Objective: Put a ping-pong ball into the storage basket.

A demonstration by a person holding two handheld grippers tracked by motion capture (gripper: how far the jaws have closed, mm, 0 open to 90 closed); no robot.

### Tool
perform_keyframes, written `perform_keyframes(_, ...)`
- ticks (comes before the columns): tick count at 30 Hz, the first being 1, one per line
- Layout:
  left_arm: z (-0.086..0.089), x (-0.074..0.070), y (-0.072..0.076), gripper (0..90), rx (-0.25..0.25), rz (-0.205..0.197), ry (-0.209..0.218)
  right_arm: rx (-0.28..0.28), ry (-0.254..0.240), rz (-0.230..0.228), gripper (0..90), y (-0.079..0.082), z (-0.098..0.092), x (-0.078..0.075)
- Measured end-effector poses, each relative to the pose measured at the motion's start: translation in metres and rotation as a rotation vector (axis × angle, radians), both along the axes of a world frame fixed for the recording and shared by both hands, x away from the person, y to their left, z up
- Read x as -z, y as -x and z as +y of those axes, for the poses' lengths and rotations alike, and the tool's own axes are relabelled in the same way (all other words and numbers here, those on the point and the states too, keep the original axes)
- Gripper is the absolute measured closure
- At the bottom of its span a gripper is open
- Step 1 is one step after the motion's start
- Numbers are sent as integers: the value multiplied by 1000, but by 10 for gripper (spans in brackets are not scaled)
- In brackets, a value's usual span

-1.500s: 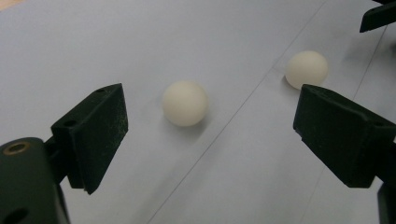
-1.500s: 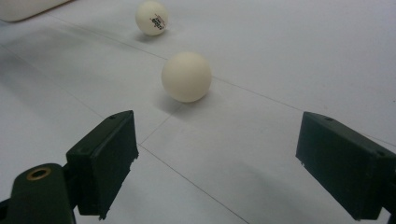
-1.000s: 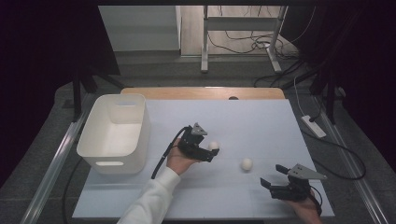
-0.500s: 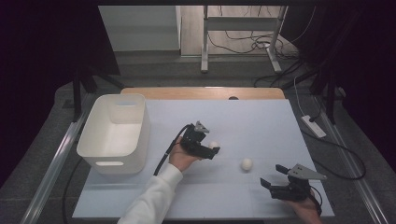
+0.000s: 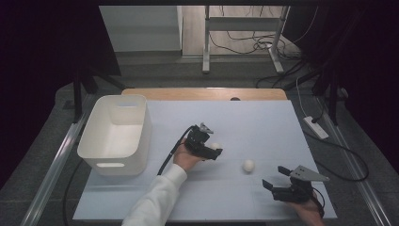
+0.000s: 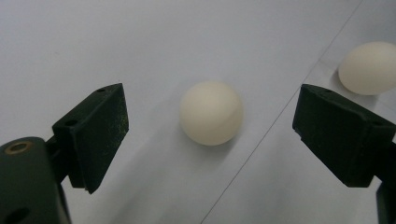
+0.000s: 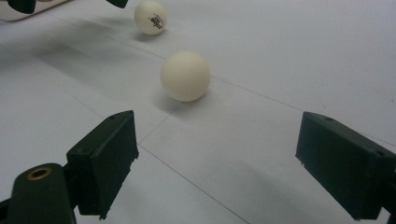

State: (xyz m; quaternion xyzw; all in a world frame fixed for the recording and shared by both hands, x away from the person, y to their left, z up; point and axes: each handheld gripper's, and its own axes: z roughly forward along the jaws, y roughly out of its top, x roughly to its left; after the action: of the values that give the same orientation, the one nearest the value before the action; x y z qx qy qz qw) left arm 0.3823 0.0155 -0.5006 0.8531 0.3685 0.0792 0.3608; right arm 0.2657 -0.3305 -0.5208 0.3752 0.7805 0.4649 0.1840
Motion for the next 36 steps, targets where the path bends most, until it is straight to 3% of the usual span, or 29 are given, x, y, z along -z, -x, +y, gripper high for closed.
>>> perform_keyframes(22, -10, 17, -9, 137, 14, 42, -8, 3, 1, -1, 125, 0, 0, 0)
perform_keyframes(36, -10, 18, -9, 282, 14, 43, -23, 5, -2, 0, 125, 0, 0, 0)
